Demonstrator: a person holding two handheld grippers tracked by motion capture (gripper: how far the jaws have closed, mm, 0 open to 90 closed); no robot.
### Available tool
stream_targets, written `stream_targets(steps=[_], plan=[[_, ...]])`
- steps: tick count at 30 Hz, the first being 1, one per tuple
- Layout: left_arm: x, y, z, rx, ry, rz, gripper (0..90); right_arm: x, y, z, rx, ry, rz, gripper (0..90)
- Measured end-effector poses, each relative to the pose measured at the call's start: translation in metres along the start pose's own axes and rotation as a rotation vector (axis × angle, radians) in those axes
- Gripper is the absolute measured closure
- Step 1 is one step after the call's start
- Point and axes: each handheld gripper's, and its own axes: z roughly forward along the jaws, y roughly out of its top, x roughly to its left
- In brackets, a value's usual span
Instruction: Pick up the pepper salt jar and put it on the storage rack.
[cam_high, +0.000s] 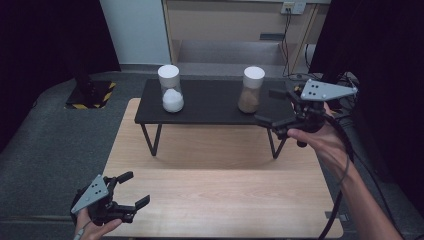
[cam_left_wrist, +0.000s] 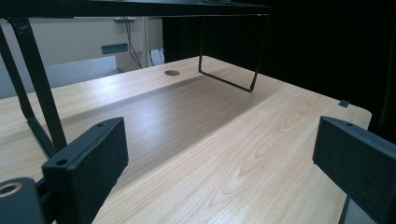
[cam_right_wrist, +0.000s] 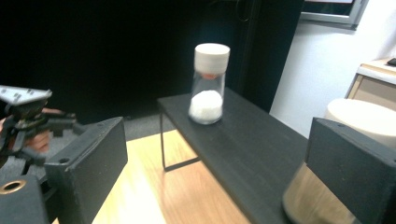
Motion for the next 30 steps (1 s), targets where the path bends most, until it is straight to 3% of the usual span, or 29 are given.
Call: stream_targets(steps=[10, 20, 30], plan=[[-0.002, -0.001, -0.001, -0.010, 0.007, 0.003, 2.2, 0.028, -0.039, -0.012, -0.001, -0.014, 0.006, 4.7], [-0.003, -0.001, -0.001, -0.017, 0.020, 0.011, 2.2, 0.057, -0.082, -0.017, 0.022, -0.066, 0.007, 1.8], [-0.004, -0.002, -0.003, -0.029, 0.026, 0.016, 2.2, 0.079, -0.132, -0.023, 0.020, -0.085, 0.073, 1.5]])
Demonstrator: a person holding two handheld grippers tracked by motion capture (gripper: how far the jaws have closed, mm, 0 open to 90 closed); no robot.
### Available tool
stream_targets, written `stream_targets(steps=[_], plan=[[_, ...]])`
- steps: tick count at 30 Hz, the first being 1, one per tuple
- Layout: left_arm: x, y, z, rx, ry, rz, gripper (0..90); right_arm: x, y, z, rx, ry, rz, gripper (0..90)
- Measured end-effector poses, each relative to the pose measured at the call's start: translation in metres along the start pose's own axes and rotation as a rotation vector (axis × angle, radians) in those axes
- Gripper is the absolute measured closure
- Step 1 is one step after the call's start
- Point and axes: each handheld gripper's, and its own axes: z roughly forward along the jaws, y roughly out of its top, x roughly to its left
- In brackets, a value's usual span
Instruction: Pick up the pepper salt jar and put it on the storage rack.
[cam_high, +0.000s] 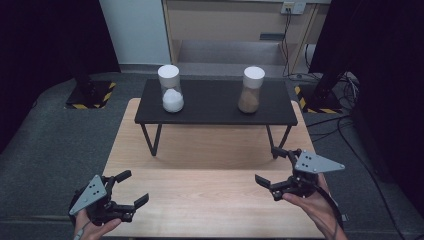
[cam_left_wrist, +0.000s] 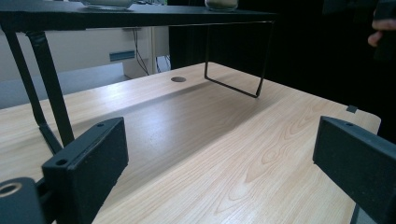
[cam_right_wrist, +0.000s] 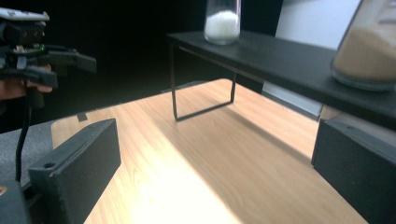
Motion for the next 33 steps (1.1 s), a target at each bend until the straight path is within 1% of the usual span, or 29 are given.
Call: stream_targets(steps=[3, 9, 12, 16, 23, 28, 33], plan=[[0.000, 0.000, 0.000, -0.004, 0.000, 0.002, 2.2, 0.002, -0.013, -0.004, 0.002, -0.009, 0.020, 1.1], [-0.001, -0.002, -0.002, -0.024, 0.006, 0.004, 2.1, 0.012, -0.033, -0.010, 0.013, -0.052, 0.030, 1.2], [-0.001, -0.003, -0.002, -0.037, 0.009, 0.005, 2.1, 0.018, -0.042, -0.012, 0.027, -0.071, 0.023, 1.5], [-0.002, -0.003, -0.003, -0.043, 0.012, 0.010, 2.0, 0.023, -0.051, -0.012, 0.039, -0.076, 0.023, 1.5], [-0.002, -0.003, -0.004, -0.052, 0.016, 0.013, 2.0, 0.026, -0.063, -0.014, 0.054, -0.072, 0.047, 1.5], [-0.002, -0.003, -0.004, -0.055, 0.017, 0.022, 2.1, 0.029, -0.068, -0.014, 0.067, -0.084, 0.043, 1.6], [-0.002, -0.004, -0.003, -0.062, 0.021, 0.022, 2.0, 0.030, -0.072, -0.015, 0.065, -0.090, 0.047, 1.7]])
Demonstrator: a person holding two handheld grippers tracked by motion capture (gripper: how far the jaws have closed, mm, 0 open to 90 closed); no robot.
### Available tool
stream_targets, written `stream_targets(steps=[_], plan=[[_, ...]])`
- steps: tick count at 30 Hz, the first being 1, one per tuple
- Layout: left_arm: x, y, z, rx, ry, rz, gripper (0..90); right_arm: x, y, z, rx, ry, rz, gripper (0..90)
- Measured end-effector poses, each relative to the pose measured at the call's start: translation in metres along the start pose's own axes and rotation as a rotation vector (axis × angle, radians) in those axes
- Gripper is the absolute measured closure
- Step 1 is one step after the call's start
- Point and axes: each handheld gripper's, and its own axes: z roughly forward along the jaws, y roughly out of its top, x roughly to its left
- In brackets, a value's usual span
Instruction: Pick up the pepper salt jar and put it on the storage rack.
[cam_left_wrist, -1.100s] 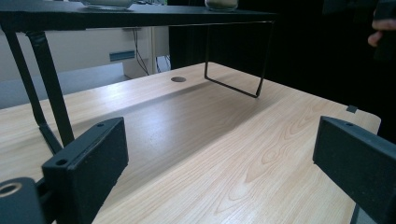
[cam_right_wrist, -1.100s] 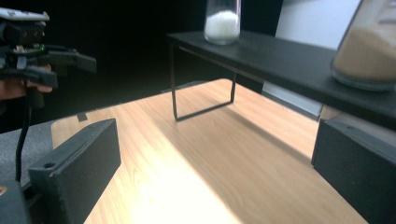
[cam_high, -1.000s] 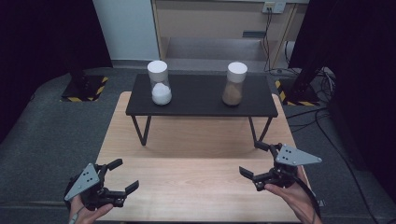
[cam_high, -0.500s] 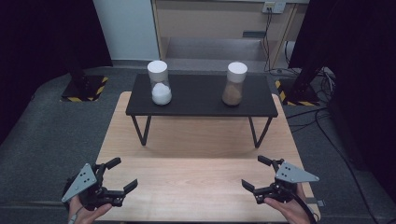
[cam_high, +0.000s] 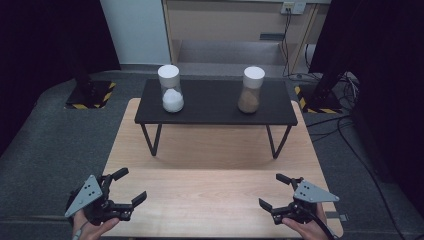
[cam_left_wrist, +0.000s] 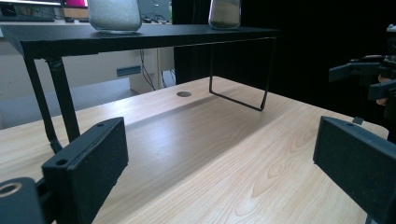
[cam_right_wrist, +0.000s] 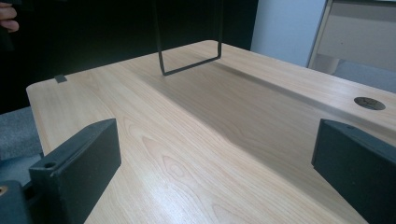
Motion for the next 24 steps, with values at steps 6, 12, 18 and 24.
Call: stream_targets(steps=[6, 12, 18, 24], plan=[[0.002, 0.000, 0.002, -0.002, 0.018, -0.007, 2.0, -0.001, -0.003, -0.001, -0.003, -0.018, 0.011, 1.7], [0.005, -0.001, 0.003, -0.008, 0.038, -0.016, 2.0, -0.002, -0.005, -0.004, -0.018, -0.053, 0.024, 1.7], [0.008, -0.001, 0.004, -0.007, 0.055, -0.018, 2.1, -0.003, -0.007, -0.005, -0.033, -0.075, 0.041, 1.7], [0.011, -0.001, 0.007, -0.007, 0.068, -0.016, 2.0, -0.006, -0.009, -0.006, -0.046, -0.109, 0.045, 1.6]])
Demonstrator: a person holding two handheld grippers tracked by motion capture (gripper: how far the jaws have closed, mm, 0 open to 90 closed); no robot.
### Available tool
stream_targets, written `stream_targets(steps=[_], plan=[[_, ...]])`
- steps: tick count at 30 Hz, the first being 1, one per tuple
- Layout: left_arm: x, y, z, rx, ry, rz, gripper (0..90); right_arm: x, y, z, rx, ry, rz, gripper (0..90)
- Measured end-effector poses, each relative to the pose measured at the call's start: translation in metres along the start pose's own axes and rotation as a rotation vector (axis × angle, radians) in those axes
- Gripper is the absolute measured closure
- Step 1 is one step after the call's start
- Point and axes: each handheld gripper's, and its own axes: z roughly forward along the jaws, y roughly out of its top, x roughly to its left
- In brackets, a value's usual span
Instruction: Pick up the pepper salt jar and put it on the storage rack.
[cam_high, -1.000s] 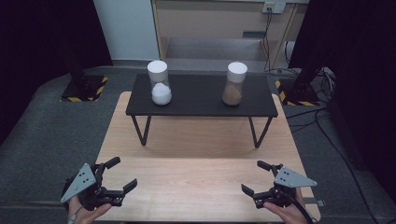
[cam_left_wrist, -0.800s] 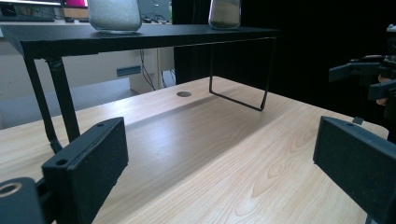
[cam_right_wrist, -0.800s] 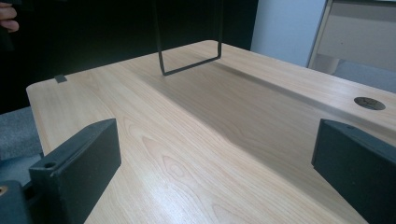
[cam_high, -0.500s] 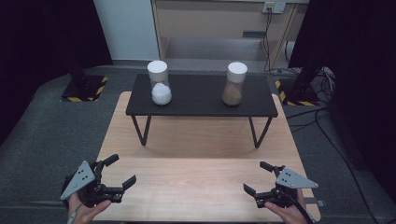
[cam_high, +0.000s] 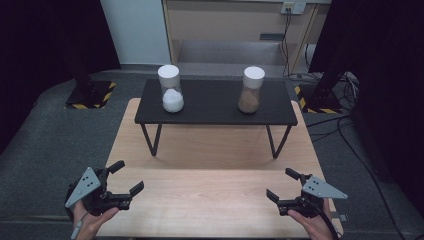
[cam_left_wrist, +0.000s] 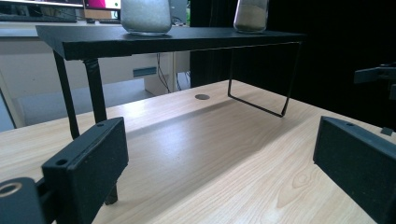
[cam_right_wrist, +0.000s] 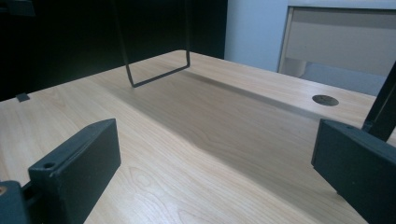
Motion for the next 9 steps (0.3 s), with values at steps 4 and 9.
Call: stream_targets(steps=[4, 9], plan=[[0.0006, -0.0005, -0.0006, -0.002, 0.007, -0.004, 2.0, -0.0013, -0.0010, -0.0009, -0.005, -0.009, 0.005, 1.6], [0.0004, -0.0008, -0.0011, -0.008, 0.007, -0.006, 2.0, -0.0010, -0.0023, -0.0025, -0.013, -0.010, 0.015, 1.4]])
